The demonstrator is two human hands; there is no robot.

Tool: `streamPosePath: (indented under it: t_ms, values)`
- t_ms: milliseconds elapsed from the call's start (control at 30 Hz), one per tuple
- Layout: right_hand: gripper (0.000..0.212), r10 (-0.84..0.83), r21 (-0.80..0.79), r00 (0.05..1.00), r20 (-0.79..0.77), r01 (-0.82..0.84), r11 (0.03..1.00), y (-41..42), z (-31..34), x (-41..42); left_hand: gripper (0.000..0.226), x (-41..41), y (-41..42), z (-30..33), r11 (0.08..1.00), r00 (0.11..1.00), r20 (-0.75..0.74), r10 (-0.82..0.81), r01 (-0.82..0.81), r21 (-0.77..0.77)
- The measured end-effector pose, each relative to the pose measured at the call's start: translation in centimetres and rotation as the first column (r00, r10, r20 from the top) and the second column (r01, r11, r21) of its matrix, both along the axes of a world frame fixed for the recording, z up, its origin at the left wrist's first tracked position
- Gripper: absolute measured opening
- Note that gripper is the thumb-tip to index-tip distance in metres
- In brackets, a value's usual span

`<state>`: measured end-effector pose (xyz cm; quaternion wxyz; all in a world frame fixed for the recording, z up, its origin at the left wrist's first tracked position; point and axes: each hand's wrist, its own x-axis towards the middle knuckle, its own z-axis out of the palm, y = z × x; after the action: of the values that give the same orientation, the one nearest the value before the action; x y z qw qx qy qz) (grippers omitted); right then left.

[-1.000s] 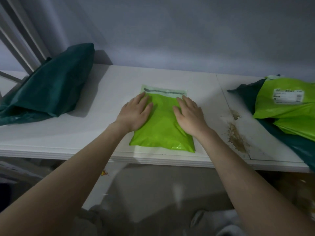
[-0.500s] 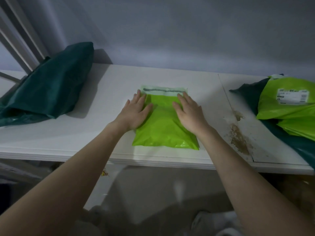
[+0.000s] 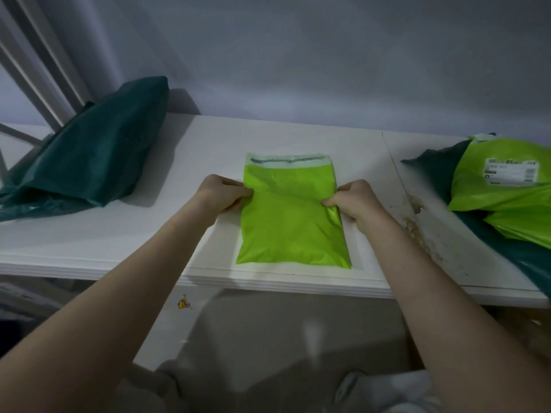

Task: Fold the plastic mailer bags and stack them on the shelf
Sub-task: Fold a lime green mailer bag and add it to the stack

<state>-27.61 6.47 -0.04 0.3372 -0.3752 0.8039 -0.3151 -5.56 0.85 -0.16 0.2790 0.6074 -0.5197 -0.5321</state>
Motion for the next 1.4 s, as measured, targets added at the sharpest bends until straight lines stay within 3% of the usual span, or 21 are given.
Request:
streamPosePath:
  t_ms: [33,100,333,500,600,700,833,967,1100,1233,1400]
  values:
    - [0.019,-0.024,-0.014,0.999,0.022,0.024,1.0,0.1,0.2,0.0,0.013,0.0,0.1,0.2,1.0,0.999,-0.049,0.01,-0.009,0.016]
    - [0.033,-0.042,-0.044,0.998,0.04,0.044,0.998,0.2,0.3,-0.1,0.014,-0.1,0.2,0.4,0.999,0.993,-0.111,0.028,-0.025,0.03]
    - [0.033,-0.101,-0.131,0.992,0.08,0.111,0.985,0.4,0.5,0.0,0.016,-0.5,0.2,0.5,1.0,0.987,-0.16,0.002,0.003,0.026]
    - [0.032,-0.118,-0.137,0.971,0.208,0.148,0.979,0.5,0.6,0.0,0.024,-1.1,0.4,0.6,0.997,0.976,-0.207,0.066,-0.07,-0.012]
    - [0.029,-0.118,-0.142,0.916,0.385,0.185,0.973,0.4,0.9,0.4,0.025,-1.5,0.5,0.8,0.993,0.96,-0.257,0.109,-0.115,-0.008]
    - [0.03,-0.11,-0.157,0.859,0.499,0.215,0.964,0.5,1.3,0.7,0.011,-1.7,0.5,0.9,0.994,0.928,-0.356,0.105,-0.107,0.012]
    - [0.033,-0.067,-0.146,0.852,0.52,0.166,0.975,0.8,1.5,0.7,0.012,-1.5,0.4,0.3,0.999,0.907,-0.417,0.049,-0.055,-0.003]
    - [0.019,-0.093,-0.141,0.784,0.613,0.225,0.964,0.5,1.3,0.5,0.011,-1.6,0.2,-0.1,0.999,0.903,-0.43,0.028,-0.033,-0.003]
    - [0.024,-0.095,-0.164,0.681,0.726,0.305,0.938,0.3,0.7,0.5,0.017,-1.7,0.1,-0.3,0.997,0.858,-0.507,0.08,-0.062,0.051]
    - [0.035,-0.098,-0.129,0.668,0.737,0.282,0.951,0.2,0.5,0.4,0.013,-1.9,0.0,-0.8,0.998,0.847,-0.528,0.066,-0.048,0.049]
    - [0.02,-0.153,-0.072,0.6,0.785,0.335,0.94,0.1,0.7,0.7,0.017,-2.1,-0.1,-0.5,0.986,0.832,-0.533,0.156,-0.101,0.132]
